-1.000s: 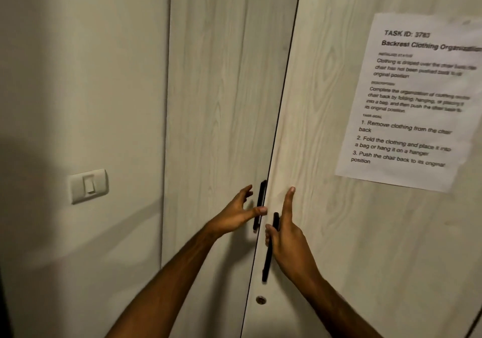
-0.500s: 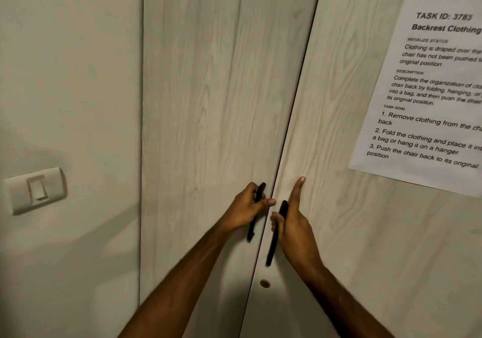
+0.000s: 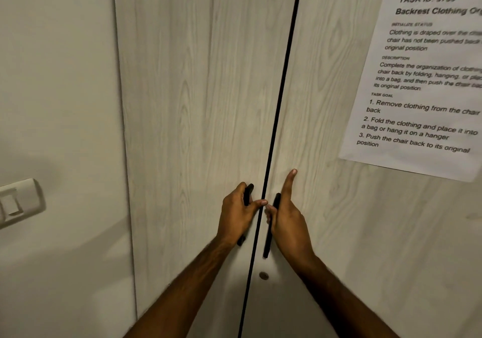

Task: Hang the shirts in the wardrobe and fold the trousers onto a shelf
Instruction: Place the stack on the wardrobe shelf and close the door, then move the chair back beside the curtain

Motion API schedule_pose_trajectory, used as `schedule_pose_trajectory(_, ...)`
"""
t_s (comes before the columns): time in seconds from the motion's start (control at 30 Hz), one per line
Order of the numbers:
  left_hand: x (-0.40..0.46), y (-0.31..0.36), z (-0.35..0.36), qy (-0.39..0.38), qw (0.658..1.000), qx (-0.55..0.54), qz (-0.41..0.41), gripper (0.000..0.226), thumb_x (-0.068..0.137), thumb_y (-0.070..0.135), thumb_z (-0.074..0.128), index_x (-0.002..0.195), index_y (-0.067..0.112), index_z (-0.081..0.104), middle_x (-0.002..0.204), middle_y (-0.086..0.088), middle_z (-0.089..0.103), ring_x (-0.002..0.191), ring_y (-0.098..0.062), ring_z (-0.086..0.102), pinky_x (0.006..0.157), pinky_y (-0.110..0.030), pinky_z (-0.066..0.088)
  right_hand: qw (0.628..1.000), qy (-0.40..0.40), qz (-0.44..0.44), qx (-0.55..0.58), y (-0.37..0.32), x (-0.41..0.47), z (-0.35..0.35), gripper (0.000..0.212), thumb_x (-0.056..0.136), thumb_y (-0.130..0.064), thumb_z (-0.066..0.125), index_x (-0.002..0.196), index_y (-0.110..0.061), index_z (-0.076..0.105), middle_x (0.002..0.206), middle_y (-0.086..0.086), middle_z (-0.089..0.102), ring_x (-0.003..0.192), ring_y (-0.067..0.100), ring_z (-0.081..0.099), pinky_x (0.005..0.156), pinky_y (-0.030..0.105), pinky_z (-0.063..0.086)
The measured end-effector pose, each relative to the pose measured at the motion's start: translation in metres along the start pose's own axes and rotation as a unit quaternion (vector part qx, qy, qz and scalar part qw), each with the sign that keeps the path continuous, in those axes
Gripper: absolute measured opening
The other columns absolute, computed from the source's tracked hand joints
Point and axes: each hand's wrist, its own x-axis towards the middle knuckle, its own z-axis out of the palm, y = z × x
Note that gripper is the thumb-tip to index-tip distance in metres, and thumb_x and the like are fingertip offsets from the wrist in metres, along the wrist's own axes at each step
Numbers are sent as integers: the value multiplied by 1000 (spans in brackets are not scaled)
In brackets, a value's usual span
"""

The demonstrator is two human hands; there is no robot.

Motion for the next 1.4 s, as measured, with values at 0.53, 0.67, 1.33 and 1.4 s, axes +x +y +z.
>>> schedule_pose_trajectory(0.53, 15, 11, -6, -141, 938, 317, 18, 46, 95, 38, 64, 128, 13, 45, 113, -3, 59, 98, -21, 59, 80, -34, 48, 997, -41, 7, -62, 12, 19, -9, 105, 100, -26, 56, 143, -33, -40, 68, -3, 52, 52, 11, 54, 45, 24, 47)
schedule_pose_trajectory(0.67, -6, 27, -35, -133, 874, 461, 78, 43, 97, 34, 55, 134, 14, 47, 131, -4, 52, 115, -24, 52, 94, -42, 41, 984, -67, -12, -167, 20, 19, -23, 109, 97, -26, 58, 144, -22, -40, 63, -2, 54, 48, 15, 52, 44, 30, 43)
schedule_pose_trajectory(1.33, -348, 102, -232, -2, 669, 696, -259, 79, 100, 54, 39, 160, 17, 2, 167, -10, -9, 154, -33, -9, 120, -65, 4, 863, -234, -437, -102, -109, -164, 46, 86, 91, -70, 30, 158, -15, 19, 163, 10, 21, 150, 31, 21, 119, 54, 19)
schedule_pose_trajectory(1.4, -391, 113, -251, 0, 649, 700, -298, 80, 100, 55, 38, 160, 18, 0, 167, -11, -9, 154, -34, -9, 119, -66, 3, 849, -254, -457, -80, -131, -189, 54, 87, 90, -70, 24, 158, -17, 18, 164, 9, 19, 150, 30, 19, 119, 54, 17)
